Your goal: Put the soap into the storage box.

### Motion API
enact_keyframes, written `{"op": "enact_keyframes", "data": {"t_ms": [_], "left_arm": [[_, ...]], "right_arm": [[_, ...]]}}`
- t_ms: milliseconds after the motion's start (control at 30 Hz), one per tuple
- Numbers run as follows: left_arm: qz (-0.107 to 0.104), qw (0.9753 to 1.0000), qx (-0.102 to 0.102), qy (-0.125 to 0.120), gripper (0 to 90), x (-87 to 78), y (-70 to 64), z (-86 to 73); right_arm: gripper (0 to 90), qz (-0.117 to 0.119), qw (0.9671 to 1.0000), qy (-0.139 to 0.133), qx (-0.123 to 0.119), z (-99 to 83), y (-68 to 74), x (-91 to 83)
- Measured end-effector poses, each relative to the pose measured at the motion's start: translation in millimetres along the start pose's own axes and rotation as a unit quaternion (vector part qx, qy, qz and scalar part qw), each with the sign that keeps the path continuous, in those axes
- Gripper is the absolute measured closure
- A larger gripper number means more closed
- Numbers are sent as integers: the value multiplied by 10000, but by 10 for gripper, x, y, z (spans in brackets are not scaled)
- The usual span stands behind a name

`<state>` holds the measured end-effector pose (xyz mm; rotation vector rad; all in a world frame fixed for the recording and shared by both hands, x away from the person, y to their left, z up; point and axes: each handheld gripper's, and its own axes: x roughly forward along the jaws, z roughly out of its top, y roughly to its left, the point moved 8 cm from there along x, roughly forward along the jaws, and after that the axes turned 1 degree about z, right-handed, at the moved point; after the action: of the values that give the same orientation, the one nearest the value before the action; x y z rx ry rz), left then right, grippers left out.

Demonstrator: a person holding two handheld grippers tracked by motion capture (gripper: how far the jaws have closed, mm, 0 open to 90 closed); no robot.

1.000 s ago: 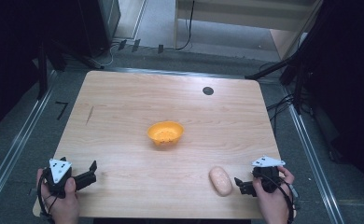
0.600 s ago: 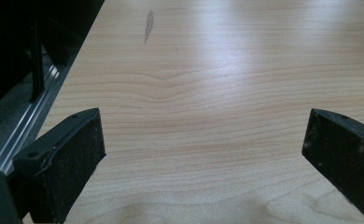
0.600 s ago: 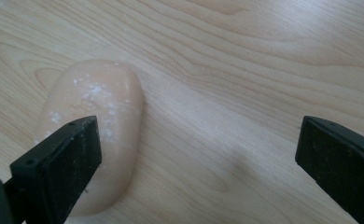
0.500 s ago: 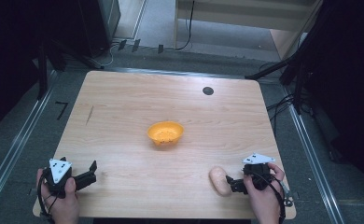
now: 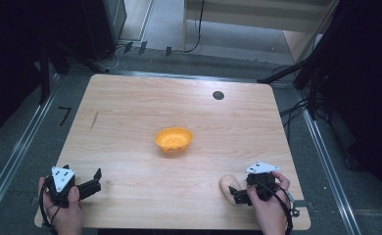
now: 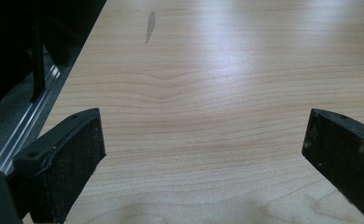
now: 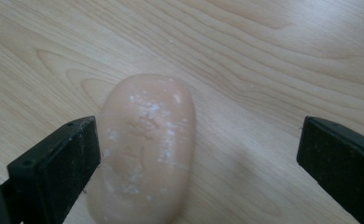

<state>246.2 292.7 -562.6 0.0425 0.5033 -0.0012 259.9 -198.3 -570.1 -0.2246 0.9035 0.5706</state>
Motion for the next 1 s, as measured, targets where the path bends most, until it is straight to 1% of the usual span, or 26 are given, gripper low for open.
{"op": "enact_keyframes", "data": {"t_ms": [67, 167, 533, 567, 600, 733, 800, 833, 1000], "left_arm": [[-1, 10000, 2, -1, 0, 0, -1, 0], [6, 10000, 4, 8, 0, 0, 3, 0], [-6, 10000, 25, 12, 0, 2, -3, 0], [-8, 10000, 25, 12, 0, 2, -3, 0], [-11, 10000, 29, 14, 0, 2, -3, -1], [-17, 10000, 27, 18, 0, 2, -3, -1], [-8, 10000, 19, 15, 0, 3, -1, -1], [-17, 10000, 26, 31, 0, 3, -1, -2], [-21, 10000, 21, 11, 0, 1, -2, 0]], "right_arm": [[0, 80, 10000, -14, 49, 2, 62, 50], [0, 109, 9999, 22, 92, -11, 106, 96], [4, 92, 9999, 95, 106, -69, 185, 180], [18, 96, 9998, 104, 125, -76, 195, 188], [80, 31, 9999, 77, 106, -82, 203, 212], [95, 17, 9999, 62, 138, -84, 210, 238], [118, 8, 9998, 73, 172, -87, 217, 250], [136, -33, 9999, 79, 140, -89, 217, 261], [168, -102, 9998, 116, 159, -95, 219, 270]]}}
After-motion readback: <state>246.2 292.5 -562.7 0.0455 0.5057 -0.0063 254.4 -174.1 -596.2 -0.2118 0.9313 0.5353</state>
